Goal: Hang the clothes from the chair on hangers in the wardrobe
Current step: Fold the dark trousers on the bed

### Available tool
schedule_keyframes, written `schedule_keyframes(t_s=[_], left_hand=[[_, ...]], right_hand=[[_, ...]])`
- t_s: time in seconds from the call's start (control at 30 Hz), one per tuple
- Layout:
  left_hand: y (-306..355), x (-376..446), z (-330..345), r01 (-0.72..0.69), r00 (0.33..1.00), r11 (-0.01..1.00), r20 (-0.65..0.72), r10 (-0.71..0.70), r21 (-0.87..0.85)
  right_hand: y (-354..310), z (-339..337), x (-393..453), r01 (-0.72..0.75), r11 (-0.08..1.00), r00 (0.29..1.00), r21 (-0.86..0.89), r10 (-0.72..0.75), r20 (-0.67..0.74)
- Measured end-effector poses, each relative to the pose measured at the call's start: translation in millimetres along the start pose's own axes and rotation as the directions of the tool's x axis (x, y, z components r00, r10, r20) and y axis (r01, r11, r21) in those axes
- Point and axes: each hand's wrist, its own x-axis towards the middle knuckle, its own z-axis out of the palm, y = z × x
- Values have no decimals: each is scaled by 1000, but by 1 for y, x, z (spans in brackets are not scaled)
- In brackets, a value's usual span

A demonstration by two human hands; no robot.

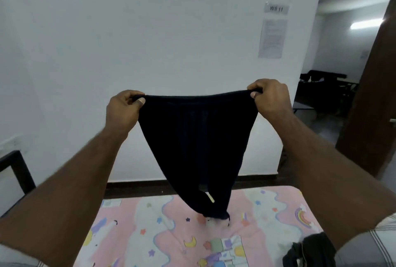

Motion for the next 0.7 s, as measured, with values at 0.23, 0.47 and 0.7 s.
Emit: schedule_keyframes(t_s=[0.23,0.47,0.7], left_hand=[[34,24,-20,-63,996,993,-54,69,99],[23,23,-28,-20,997,991,-69,30,134],[-6,16,-34,81,997,988,-10,-80,133]], right_hand=[[-34,-28,20,70,997,997,-16,-70,-35],[-35,-16,10,25,999,999,36,-23,-31],[-32,7,-7,-7,999,999,41,5,45]])
